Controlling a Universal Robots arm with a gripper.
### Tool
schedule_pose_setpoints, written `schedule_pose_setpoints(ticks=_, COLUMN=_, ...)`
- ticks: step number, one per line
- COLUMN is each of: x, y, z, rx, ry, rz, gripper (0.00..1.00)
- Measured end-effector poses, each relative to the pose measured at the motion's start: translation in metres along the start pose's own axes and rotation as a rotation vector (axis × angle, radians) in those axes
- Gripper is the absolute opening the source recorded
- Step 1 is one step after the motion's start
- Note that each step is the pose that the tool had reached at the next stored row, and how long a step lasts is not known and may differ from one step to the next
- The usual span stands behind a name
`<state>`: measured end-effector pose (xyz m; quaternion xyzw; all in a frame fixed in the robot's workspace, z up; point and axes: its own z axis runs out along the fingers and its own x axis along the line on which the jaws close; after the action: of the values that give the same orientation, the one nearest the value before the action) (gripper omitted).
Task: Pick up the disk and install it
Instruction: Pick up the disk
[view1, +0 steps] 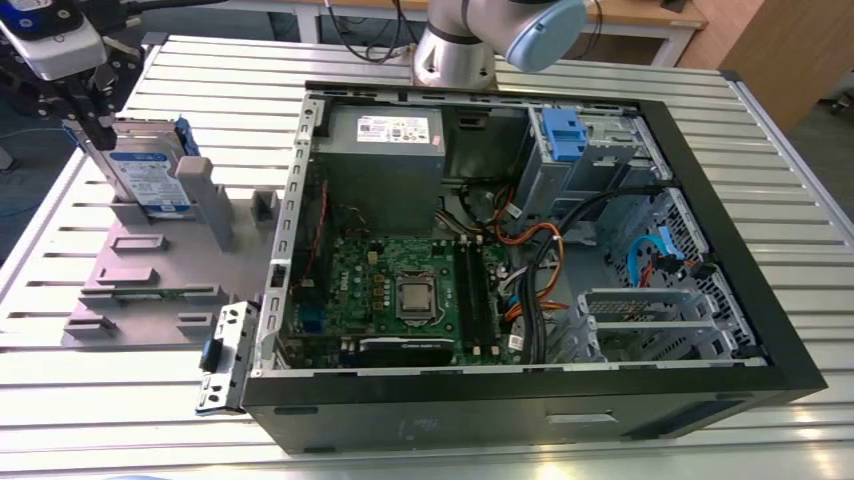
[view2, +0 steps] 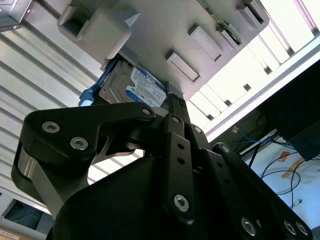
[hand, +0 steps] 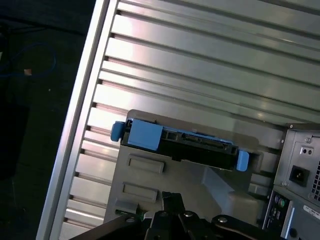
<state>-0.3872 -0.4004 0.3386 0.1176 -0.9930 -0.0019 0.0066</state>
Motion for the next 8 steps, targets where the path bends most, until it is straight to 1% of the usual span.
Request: schedule_pose_setpoints(ticks=8, x=0.0000, y=0.0000, z=0.0000, rx=0.0002, ry=0.0001, rz=-0.012, gripper=0.11)
